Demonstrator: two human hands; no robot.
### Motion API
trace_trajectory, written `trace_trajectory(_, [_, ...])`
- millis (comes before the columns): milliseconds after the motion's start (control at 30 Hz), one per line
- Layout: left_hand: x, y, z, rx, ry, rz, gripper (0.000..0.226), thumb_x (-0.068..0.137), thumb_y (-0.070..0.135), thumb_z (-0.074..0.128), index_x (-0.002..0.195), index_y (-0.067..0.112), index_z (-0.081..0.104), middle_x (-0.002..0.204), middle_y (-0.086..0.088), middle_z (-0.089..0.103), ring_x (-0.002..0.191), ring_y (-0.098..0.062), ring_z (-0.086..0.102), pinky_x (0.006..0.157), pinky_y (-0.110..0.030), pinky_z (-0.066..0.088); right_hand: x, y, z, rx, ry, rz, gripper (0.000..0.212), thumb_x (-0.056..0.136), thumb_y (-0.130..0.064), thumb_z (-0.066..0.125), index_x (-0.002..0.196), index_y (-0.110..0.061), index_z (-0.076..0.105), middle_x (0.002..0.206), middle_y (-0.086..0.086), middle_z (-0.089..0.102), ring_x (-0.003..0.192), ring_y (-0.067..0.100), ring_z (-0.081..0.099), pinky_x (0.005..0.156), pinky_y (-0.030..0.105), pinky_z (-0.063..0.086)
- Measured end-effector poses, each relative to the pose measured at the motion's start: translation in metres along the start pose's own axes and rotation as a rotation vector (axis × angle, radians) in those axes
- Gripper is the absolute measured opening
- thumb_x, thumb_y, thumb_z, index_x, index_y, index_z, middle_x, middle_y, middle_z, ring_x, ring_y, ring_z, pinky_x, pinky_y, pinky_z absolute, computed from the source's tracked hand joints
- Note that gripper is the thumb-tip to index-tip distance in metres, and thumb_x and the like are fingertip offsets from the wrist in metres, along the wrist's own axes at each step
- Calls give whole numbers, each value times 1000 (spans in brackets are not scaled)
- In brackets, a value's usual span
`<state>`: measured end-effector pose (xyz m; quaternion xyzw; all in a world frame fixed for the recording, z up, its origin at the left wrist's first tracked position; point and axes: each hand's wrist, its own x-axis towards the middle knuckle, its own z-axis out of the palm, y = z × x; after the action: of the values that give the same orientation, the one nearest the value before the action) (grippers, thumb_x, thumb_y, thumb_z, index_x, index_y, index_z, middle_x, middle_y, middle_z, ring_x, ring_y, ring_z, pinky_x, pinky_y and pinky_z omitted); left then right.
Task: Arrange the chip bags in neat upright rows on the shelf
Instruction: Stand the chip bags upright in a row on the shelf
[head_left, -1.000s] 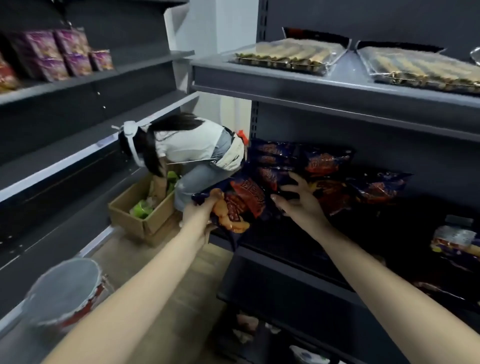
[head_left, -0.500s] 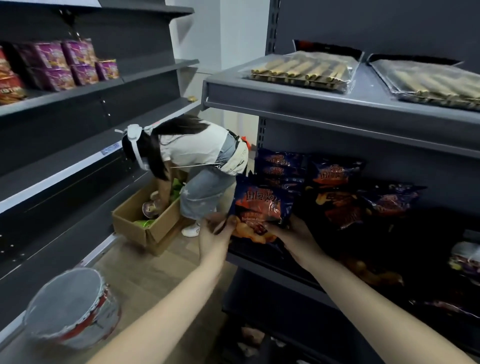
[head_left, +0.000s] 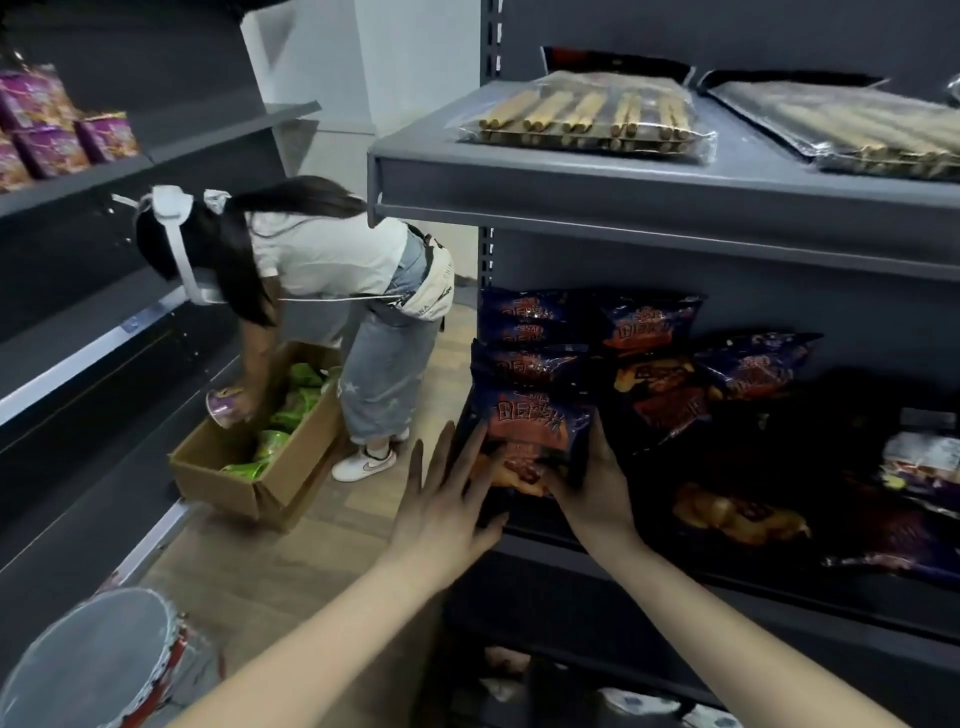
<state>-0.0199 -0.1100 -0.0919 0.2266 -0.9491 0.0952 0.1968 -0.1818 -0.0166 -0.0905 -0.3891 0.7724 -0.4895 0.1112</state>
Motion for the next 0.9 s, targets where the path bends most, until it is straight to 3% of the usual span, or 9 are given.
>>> trace_trajectory(167, [1,-7,9,-64,-59,-18,81,74,42,70,143,17,37,154,-11,22,137,-41,26,104,-58,30,1,2,10,-127,68,22,94,84,-36,67,145,-40,-5,142,3,37,126,8,29,96,16,27])
trace_trajectory(300, [2,-8,17,-151,-106,-51,80,76,42,68,144,17,34,156,-10,16,136,-41,27,102,-56,37,2,9,16,-204,108,-4,83,87,-47,58,138,-53,-8,136,8,39,122,22,43,91,20,35])
trace_trajectory(367, [2,-10,21,-217,-155,-74,77,83,43,55,147,21,20,157,-8,7,137,-40,27,105,-55,35,3,9,19,-235,118,-21,80,87,-51,54,137,-55,-8,133,9,41,115,24,49,90,23,41])
trace_trajectory(467, [-1,-13,28,-275,-159,-82,66,88,44,38,146,24,13,156,-9,5,135,-42,31,106,-55,34,2,7,21,-284,129,-41,80,87,-54,49,137,-53,-13,126,6,42,106,23,52,91,36,48])
trace_trajectory(567, [-2,-14,34,-286,-122,-58,62,89,41,41,145,18,30,155,-14,15,129,-46,38,101,-57,38,-1,9,25,-404,153,-56,75,89,-57,40,141,-46,-14,135,7,38,122,25,39,103,40,37])
trace_trajectory(667, [-2,-15,37,-291,-116,-40,59,92,43,32,145,17,30,155,-15,17,131,-46,35,101,-56,38,-3,8,29,-484,153,-44,74,91,-57,32,148,-33,-9,147,8,30,133,27,29,109,42,25])
trace_trajectory(900, [-2,-17,40,-334,-123,-22,59,92,44,30,144,17,33,154,-15,22,126,-46,41,97,-55,43,-4,6,33,-558,166,16,74,90,-60,25,150,-26,0,152,10,26,139,32,24,112,48,22])
